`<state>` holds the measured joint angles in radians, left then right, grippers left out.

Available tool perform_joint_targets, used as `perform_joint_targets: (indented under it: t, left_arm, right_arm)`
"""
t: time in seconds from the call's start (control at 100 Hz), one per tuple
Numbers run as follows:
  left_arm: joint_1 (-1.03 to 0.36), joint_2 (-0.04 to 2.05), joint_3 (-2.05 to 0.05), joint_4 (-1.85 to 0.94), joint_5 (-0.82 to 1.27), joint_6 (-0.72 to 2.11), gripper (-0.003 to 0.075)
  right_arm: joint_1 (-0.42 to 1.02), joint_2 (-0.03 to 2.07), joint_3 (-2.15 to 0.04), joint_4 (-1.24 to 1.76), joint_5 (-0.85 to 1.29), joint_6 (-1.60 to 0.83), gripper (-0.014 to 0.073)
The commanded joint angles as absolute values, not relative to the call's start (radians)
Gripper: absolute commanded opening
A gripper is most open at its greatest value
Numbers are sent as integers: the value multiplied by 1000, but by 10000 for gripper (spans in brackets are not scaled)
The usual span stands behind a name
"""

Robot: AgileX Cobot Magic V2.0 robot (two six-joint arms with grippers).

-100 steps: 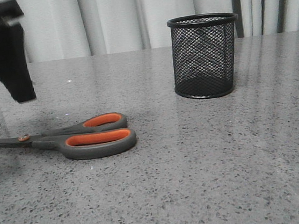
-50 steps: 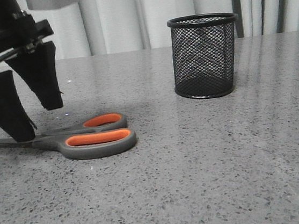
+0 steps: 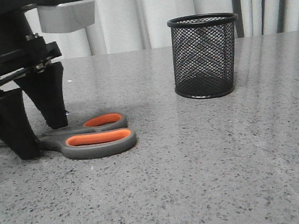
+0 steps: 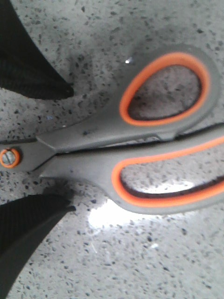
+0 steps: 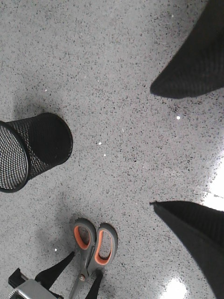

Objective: Put scissors into bucket

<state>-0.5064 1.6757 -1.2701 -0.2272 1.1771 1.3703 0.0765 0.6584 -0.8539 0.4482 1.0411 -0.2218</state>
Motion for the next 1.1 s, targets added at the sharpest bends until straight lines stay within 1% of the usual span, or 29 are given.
perform_joint_targets:
  t: [0.0, 0.38, 0.43, 0.46, 0.53, 0.58, 0.6, 0.65, 0.68, 0.88, 1.09]
  left_arm:
    - [-516, 1655, -1296, -270, 1170, 1367, 420]
    - [-516, 1688, -1296, -310, 1198, 1367, 419]
    - [-516, 1688, -1296, -302, 1204, 1367, 404]
    - [-516, 1688, -1296, -293, 1214, 1367, 383]
    - [-516, 1688, -1296, -271, 1242, 1367, 288]
    - [-516, 1688, -1296, -259, 1257, 1367, 179]
    - [-516, 1688, -1296, -254, 1257, 1362, 148]
    - [-516, 1688, -1296, -252, 1257, 1342, 23]
    - [-516, 1688, -1296, -251, 1257, 1332, -21]
    - [-516, 1649, -1300, -217, 1257, 1325, -10]
    - [-516, 1519, -1380, -200, 1257, 1261, -10]
  right_arm:
    - [75, 666, -885, 475, 993, -232, 426]
    - [75, 666, -885, 477, 993, -232, 426]
    - [75, 666, -885, 477, 994, -232, 426]
    - [75, 666, -885, 477, 994, -232, 426]
    - [75, 666, -885, 477, 994, -232, 426]
    - [75, 666, -885, 477, 994, -232, 426]
    - [75, 666, -885, 477, 994, -232, 426]
    - [75, 666, -885, 477, 994, -232, 426]
    - [75, 666, -885, 477, 994, -232, 426]
    - [75, 666, -885, 477, 997, -232, 426]
    - [75, 666, -885, 502, 980, -232, 426]
